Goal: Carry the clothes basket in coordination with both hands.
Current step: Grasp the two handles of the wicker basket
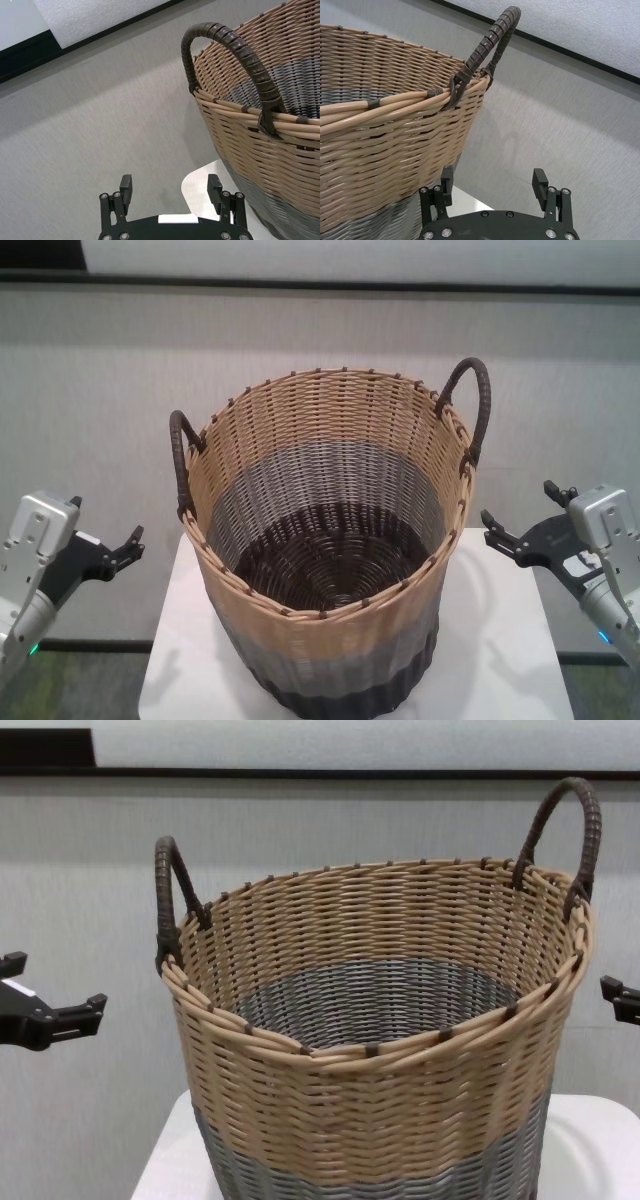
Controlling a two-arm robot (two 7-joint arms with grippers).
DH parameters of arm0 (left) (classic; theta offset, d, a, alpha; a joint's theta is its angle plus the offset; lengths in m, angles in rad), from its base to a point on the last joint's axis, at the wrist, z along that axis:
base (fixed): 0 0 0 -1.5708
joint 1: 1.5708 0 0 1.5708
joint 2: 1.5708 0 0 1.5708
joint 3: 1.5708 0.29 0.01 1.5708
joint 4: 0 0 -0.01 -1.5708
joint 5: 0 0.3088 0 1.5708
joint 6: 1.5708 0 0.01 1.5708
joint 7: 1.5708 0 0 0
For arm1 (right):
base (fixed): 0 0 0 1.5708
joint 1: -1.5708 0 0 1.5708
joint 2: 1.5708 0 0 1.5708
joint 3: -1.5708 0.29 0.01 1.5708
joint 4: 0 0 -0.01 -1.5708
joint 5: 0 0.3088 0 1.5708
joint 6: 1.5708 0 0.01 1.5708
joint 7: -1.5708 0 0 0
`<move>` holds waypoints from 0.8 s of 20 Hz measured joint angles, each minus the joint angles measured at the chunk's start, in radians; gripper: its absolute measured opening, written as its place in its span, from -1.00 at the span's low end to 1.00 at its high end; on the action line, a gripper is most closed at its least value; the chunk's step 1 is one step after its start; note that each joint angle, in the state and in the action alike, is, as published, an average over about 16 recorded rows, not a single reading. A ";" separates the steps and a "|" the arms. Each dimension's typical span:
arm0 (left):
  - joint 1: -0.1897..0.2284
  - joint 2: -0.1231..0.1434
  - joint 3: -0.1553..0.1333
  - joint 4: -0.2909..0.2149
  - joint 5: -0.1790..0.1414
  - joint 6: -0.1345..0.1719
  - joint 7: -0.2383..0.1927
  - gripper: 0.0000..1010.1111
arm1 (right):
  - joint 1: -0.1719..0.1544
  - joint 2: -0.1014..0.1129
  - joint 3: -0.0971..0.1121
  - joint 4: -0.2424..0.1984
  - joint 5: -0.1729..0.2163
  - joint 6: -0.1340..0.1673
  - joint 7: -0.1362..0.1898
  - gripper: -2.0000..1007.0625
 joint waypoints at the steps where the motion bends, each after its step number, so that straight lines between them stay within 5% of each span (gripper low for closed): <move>1: 0.000 0.000 0.000 0.000 0.000 0.000 0.000 0.98 | 0.000 0.000 0.000 0.000 0.000 0.000 0.000 1.00; 16: 0.000 0.000 0.000 0.000 0.000 0.000 0.000 0.98 | 0.000 0.000 0.000 0.000 0.000 0.000 0.000 1.00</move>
